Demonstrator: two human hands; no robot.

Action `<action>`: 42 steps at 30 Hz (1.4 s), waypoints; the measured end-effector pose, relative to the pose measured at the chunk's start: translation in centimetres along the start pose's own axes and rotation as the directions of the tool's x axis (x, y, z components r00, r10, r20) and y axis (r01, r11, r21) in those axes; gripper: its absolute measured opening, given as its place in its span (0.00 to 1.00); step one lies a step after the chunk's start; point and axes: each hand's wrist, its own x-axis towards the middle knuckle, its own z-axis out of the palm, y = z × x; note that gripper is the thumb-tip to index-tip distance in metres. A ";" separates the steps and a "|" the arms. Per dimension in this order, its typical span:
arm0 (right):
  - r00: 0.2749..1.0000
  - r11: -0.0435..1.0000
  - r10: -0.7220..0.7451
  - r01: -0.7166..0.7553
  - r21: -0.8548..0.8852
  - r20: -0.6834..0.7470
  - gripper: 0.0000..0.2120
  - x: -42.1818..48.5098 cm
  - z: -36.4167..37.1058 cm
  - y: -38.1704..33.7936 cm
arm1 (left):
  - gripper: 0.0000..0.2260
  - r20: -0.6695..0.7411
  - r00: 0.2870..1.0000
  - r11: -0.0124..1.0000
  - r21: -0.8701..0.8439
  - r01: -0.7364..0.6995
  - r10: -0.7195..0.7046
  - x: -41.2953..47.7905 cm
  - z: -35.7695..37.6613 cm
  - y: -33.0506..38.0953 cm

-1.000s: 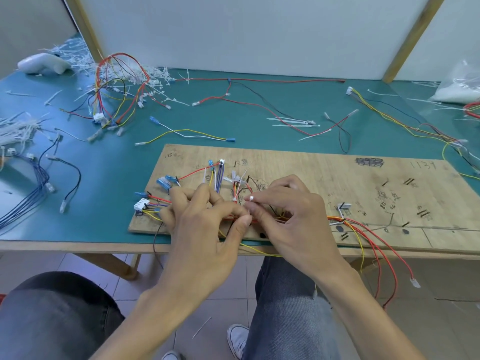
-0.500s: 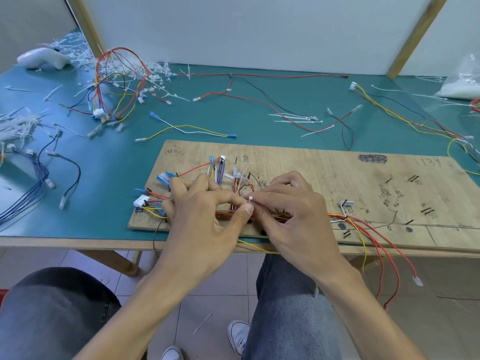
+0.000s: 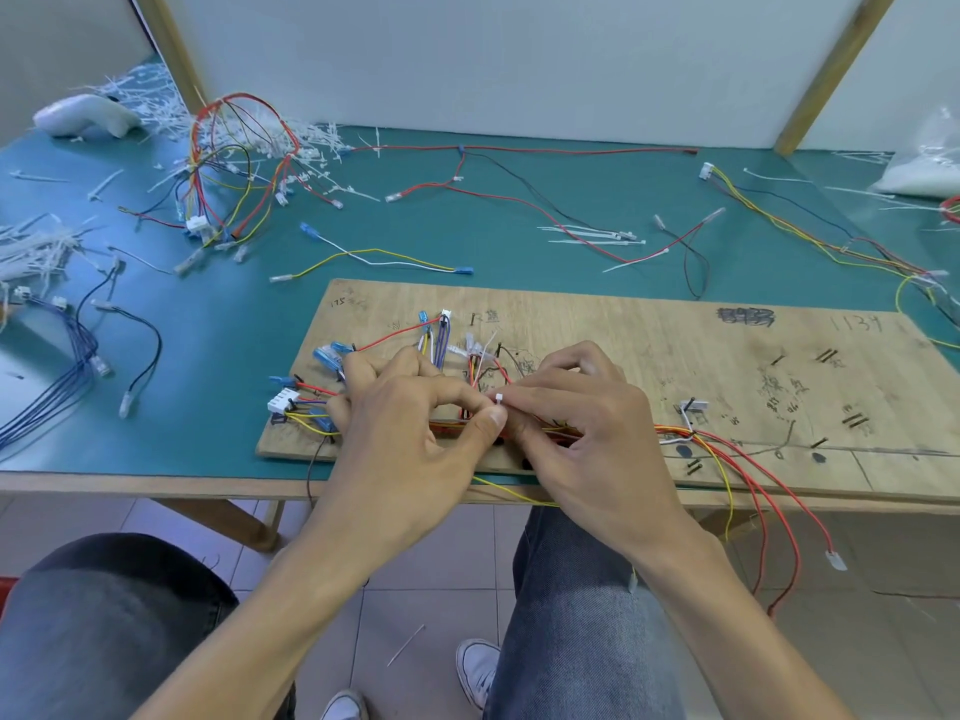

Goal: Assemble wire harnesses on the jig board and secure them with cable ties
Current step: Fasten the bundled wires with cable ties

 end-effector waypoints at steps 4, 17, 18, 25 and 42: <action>1.000 1.000 -0.020 0.020 -0.016 0.000 0.04 -0.1 0.1 0.2 | 0.07 0.007 1.000 0.999 -0.033 0.011 -0.011 0.0 -0.1 0.0; 0.996 0.997 -0.053 0.057 -0.061 0.079 0.04 -0.2 -0.5 -0.5 | 0.08 0.067 0.995 0.994 -0.083 0.075 -0.070 0.8 -0.7 0.0; 0.995 0.996 -0.053 0.058 -0.061 0.080 0.05 -0.2 -0.5 -0.4 | 0.07 0.080 0.995 0.993 -0.095 0.072 -0.064 0.9 -0.9 -0.1; 0.997 0.998 -0.057 0.059 -0.034 0.059 0.04 -0.2 -0.2 -0.3 | 0.02 0.102 0.994 0.995 -0.095 -0.034 0.044 2.0 -1.7 0.1; 0.992 1.000 0.017 -0.020 0.020 0.124 0.05 0.0 -0.8 -0.5 | 0.05 0.454 0.881 0.991 -0.031 -0.131 0.131 4.6 -2.7 0.6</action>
